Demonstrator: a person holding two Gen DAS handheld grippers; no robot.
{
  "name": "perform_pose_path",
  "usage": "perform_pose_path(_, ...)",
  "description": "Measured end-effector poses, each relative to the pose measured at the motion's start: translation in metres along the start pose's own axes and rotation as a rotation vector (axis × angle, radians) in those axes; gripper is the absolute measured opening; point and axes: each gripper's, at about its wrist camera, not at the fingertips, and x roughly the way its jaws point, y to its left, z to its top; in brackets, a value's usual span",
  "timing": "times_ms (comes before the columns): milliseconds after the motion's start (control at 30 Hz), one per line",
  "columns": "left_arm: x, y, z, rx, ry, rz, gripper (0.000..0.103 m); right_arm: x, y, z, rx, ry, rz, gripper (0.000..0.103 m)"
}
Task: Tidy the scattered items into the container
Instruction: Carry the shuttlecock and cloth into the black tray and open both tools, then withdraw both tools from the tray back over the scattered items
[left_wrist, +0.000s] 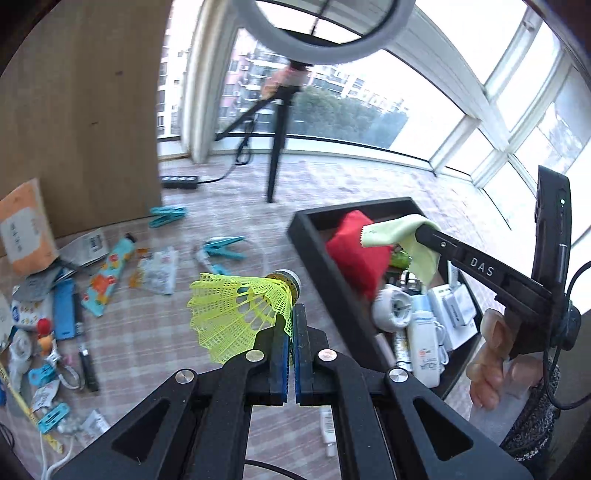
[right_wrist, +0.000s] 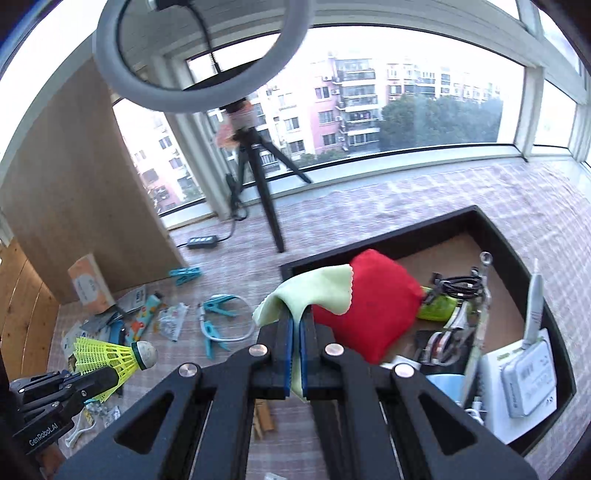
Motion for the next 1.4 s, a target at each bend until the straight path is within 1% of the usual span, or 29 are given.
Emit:
perform_pose_path(133,0.026,-0.074,0.008,0.121,0.029,-0.085,0.001,-0.016,-0.056,0.003,0.063,-0.023,-0.095,0.003)
perform_pose_path(233,0.041,-0.118,0.011,0.147,0.033,-0.134,0.003,-0.024,-0.086,0.004,0.088,-0.023,-0.135,0.004)
perform_pose_path(267,0.047,-0.128,0.012,0.141,0.042,-0.149,0.014,-0.026,-0.094,0.004,0.096,-0.019,-0.135,0.006)
perform_pose_path(300,0.054,-0.137,0.012,0.144,0.071,-0.16,0.041,-0.027,-0.102,0.003,0.109,-0.004,-0.138,0.011)
perform_pose_path(333,0.059,-0.145,0.012,0.151,0.096,-0.169,0.055,-0.03,-0.109,0.002,0.128,0.004,-0.15,0.033)
perform_pose_path(367,0.062,-0.151,0.011,0.157,0.097,-0.173,0.061,-0.033,-0.114,0.001,0.141,-0.005,-0.16,0.056)
perform_pose_path(400,0.062,-0.156,0.009,0.17,0.091,-0.166,0.06,-0.038,-0.117,-0.001,0.144,-0.023,-0.173,0.06)
perform_pose_path(467,0.061,-0.163,0.004,0.201,0.095,-0.16,0.06,-0.042,-0.12,-0.003,0.14,-0.027,-0.196,0.061)
perform_pose_path(533,0.061,-0.163,0.001,0.21,0.098,-0.15,0.06,-0.043,-0.121,-0.004,0.141,-0.025,-0.197,0.061)
perform_pose_path(600,0.059,-0.155,-0.001,0.199,0.096,-0.137,0.06,-0.043,-0.12,-0.006,0.14,-0.022,-0.191,0.061)
perform_pose_path(700,0.058,-0.134,0.0,0.157,0.09,-0.103,0.059,-0.045,-0.112,-0.008,0.135,-0.028,-0.163,0.061)
perform_pose_path(833,0.052,-0.098,-0.003,0.106,0.087,-0.06,0.059,-0.04,-0.086,-0.008,0.094,-0.027,-0.126,0.061)
perform_pose_path(1033,0.035,-0.038,-0.014,0.028,0.073,0.035,0.056,-0.024,-0.046,-0.014,0.021,0.004,-0.067,0.061)
perform_pose_path(1233,0.0,0.03,-0.03,-0.057,0.036,0.142,0.056,-0.013,-0.005,-0.025,-0.048,0.033,-0.006,0.061)
perform_pose_path(1400,-0.036,0.091,-0.054,-0.133,0.009,0.237,0.056,-0.003,0.026,-0.037,-0.114,0.073,0.036,0.061)
